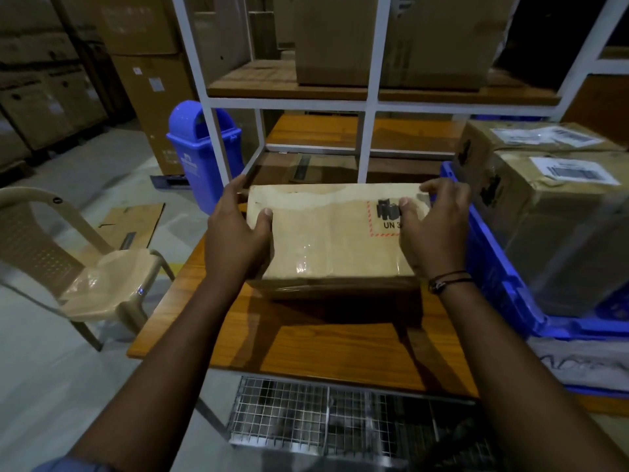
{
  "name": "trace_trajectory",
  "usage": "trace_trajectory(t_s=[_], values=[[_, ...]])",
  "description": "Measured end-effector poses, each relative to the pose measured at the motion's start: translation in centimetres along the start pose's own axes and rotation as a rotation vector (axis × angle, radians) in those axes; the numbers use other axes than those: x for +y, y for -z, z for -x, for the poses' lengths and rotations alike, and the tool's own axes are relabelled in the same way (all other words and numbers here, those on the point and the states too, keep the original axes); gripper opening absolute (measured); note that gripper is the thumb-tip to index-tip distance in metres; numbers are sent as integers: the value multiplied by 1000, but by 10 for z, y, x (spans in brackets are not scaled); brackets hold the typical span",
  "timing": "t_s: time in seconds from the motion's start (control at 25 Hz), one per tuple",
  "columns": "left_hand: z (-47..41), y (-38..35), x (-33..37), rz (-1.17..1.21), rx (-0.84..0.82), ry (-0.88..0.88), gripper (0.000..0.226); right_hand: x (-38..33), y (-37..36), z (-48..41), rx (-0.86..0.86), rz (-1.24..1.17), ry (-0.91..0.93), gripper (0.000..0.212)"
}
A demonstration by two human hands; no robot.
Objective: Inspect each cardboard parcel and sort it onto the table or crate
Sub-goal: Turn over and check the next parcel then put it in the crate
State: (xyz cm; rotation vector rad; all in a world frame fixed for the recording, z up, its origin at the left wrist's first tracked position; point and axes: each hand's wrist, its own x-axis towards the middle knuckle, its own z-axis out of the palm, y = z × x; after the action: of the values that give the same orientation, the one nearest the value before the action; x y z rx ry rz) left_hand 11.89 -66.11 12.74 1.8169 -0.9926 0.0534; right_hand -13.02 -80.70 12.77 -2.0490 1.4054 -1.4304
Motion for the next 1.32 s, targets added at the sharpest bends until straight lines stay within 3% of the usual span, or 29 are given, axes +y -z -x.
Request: trace_trajectory(t_s=[0.16, 0.28, 0.44, 0.56, 0.68, 0.76, 0.84, 1.0, 1.16, 1.32], values=[[-1, 0, -6, 55, -70, 57, 56, 1, -2, -1, -79, 130, 98, 21], [7, 1, -12, 51, -133, 36, 43, 4, 1, 10, -268, 204, 126, 44], [16, -1, -9, 4, -152, -22, 49, -2, 4, 21, -496, 309, 36, 76], [19, 3, -6, -4, -119, -51, 50, -2, 10, 18, -431, 182, 106, 71], [16, 13, -6, 30, 11, -154, 41, 3, 9, 16, -158, 41, 277, 41], [11, 12, -9, 53, 53, -174, 38, 3, 2, 16, -32, 15, 264, 29], [10, 4, -12, 24, 45, -151, 40, 6, -11, 18, 18, 20, 228, 32], [21, -9, -30, -72, -19, -156, 40, 18, -28, 33, -42, 58, 197, 49], [49, -14, -56, -71, -167, -100, 59, 26, -31, 68, -260, 213, 45, 68], [63, -11, -67, -38, -167, -111, 57, 31, -22, 85, -289, 99, 28, 63]])
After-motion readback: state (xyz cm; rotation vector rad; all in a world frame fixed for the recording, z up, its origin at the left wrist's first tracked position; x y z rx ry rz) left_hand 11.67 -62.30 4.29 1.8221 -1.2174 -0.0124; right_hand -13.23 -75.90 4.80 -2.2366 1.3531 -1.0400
